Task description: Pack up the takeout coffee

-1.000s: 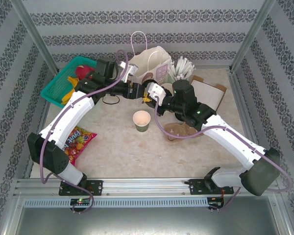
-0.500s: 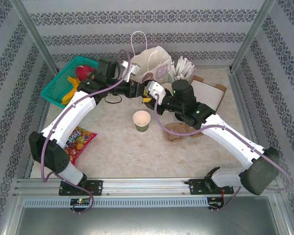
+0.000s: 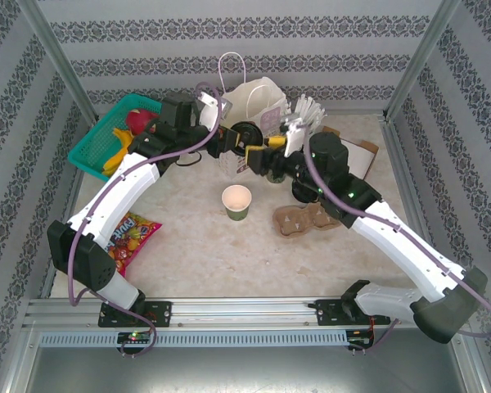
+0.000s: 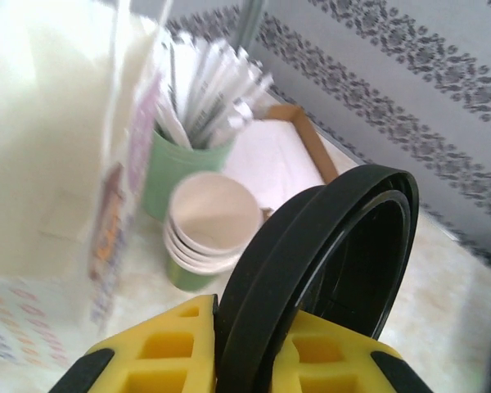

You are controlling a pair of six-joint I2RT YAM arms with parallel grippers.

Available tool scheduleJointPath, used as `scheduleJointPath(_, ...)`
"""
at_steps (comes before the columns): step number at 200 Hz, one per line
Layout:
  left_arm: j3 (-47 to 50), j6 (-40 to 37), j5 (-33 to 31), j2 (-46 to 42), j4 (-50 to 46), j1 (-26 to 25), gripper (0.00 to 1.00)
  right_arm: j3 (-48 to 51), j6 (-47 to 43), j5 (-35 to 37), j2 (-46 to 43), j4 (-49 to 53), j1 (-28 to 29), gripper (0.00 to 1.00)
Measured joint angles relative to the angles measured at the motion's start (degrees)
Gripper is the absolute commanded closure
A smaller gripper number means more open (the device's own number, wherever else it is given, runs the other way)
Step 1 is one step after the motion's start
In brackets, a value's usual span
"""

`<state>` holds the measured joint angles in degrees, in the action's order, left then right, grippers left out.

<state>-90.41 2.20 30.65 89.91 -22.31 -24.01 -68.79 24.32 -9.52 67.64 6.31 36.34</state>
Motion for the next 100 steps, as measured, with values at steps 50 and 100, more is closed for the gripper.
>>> scheduleJointPath(50, 4.35, -13.05, -8.68, -1.55, 15.78, -0.79, 1.0, -3.41, 40.52, 5.57, 1.01, -3.3, -1.53, 0.3)
scheduleJointPath(100, 3.28, -22.71, -9.42, -1.46, 22.86, -0.79, 1.0, -4.59, 61.18, 9.51, 1.38, -6.38, -0.57, 0.27)
